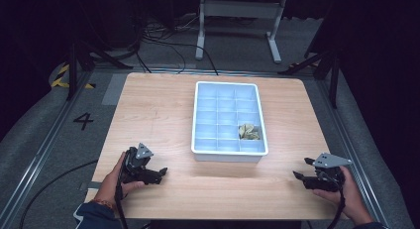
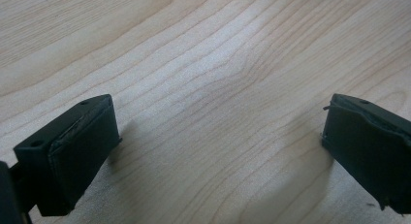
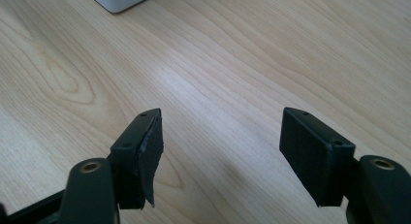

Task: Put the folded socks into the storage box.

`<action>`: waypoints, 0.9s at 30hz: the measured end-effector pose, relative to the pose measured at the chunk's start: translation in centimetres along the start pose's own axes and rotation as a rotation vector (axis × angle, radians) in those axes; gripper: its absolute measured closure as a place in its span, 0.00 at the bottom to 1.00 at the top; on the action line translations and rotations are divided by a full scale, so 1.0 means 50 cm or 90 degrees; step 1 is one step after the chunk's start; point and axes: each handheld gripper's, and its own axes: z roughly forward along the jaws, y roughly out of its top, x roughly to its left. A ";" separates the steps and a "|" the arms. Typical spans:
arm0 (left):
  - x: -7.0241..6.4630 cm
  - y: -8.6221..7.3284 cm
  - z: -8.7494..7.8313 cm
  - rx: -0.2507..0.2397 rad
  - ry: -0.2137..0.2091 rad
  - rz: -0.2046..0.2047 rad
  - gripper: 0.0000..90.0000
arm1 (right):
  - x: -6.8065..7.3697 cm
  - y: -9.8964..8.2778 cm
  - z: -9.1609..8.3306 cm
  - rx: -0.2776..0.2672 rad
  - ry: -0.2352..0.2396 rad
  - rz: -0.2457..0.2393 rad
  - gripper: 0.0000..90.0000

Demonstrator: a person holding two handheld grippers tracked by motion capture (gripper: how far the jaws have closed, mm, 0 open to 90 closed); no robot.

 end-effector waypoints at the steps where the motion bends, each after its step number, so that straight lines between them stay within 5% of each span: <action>1: 0.000 0.000 0.001 -0.004 0.000 0.000 0.00 | -0.002 -0.004 0.000 -0.001 -0.001 0.001 0.36; 27: 0.000 0.000 0.000 0.000 -0.001 -0.001 0.00 | -0.040 -0.092 0.002 -0.034 0.001 0.134 0.27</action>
